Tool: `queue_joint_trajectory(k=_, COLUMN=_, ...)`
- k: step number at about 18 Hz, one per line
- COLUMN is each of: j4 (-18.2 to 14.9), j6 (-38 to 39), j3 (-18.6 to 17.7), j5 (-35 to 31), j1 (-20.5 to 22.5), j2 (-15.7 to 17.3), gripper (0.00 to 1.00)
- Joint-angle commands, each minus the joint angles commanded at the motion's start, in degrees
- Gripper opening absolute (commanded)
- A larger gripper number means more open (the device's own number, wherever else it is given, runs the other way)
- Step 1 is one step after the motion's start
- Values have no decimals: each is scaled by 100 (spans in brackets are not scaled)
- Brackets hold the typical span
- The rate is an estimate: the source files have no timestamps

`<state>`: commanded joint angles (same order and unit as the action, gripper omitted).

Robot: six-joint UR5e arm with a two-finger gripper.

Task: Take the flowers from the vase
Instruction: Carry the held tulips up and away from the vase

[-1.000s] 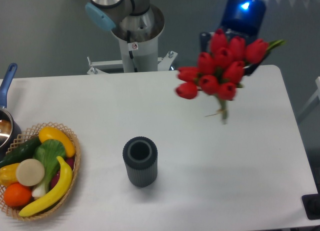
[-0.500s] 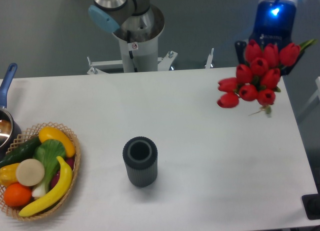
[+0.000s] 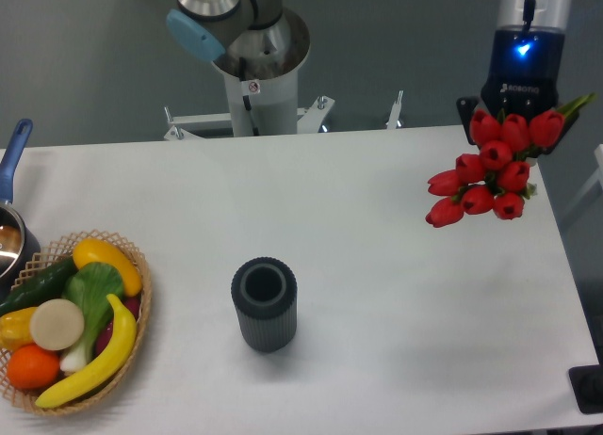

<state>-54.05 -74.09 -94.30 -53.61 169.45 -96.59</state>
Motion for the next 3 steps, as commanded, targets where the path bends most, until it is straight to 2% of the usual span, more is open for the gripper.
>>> queue_joint_trajectory(k=3, j4=9, j6=-17, j3=-96, j5=-26, j1=0, j2=17, gripper=39)
